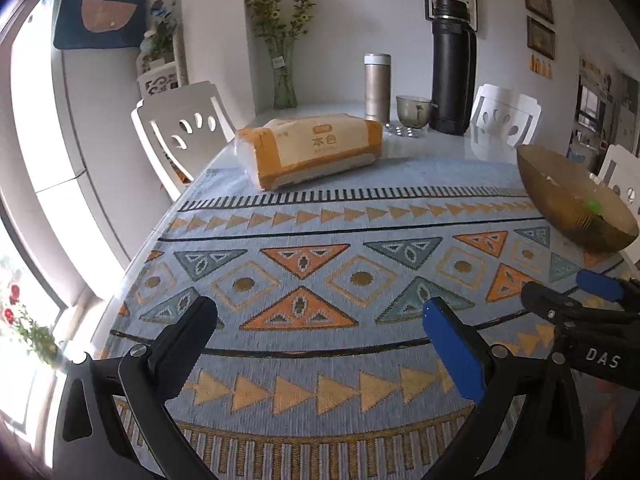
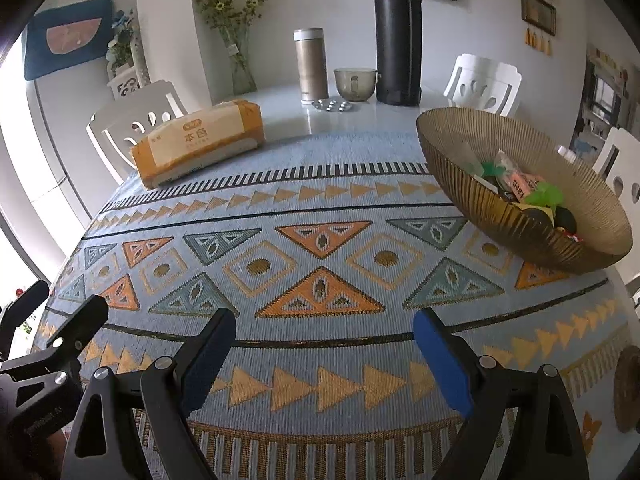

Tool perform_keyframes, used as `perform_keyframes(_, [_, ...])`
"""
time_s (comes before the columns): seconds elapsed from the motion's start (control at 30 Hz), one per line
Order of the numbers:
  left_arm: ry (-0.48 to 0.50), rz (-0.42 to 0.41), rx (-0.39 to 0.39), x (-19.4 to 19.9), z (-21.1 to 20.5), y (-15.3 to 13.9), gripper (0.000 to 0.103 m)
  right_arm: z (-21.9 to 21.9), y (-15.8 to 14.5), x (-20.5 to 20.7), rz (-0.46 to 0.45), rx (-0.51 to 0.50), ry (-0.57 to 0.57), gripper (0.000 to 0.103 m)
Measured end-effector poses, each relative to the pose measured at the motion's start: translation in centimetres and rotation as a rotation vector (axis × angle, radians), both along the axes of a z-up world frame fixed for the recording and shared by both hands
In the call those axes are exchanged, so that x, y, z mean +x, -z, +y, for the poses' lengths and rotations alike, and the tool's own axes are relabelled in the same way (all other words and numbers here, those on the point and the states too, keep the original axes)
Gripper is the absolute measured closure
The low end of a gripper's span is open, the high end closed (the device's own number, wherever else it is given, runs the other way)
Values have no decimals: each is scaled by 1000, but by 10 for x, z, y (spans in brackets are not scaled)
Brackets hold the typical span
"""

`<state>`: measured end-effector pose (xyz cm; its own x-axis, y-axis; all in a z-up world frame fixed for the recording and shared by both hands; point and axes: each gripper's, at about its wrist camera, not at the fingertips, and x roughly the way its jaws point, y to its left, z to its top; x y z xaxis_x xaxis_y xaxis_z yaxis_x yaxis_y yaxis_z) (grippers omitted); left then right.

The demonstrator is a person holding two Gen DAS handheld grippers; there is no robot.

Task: Organize rigid objects

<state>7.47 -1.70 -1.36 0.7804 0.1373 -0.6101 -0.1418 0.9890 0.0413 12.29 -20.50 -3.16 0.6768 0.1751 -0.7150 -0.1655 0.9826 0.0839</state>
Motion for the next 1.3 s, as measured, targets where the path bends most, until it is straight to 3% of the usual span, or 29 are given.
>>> perform_keyframes(0.27, [34, -14, 56, -3, -14, -1, 0, -10, 2, 5, 30, 56, 17, 14])
perform_keyframes(0.6, [25, -6, 8, -2, -6, -2, 0, -7, 3, 5, 32, 36, 9, 14])
perform_keyframes(1.3, [33, -3, 6, -2, -7, -3, 0, -7, 5, 6, 42, 40, 11, 14])
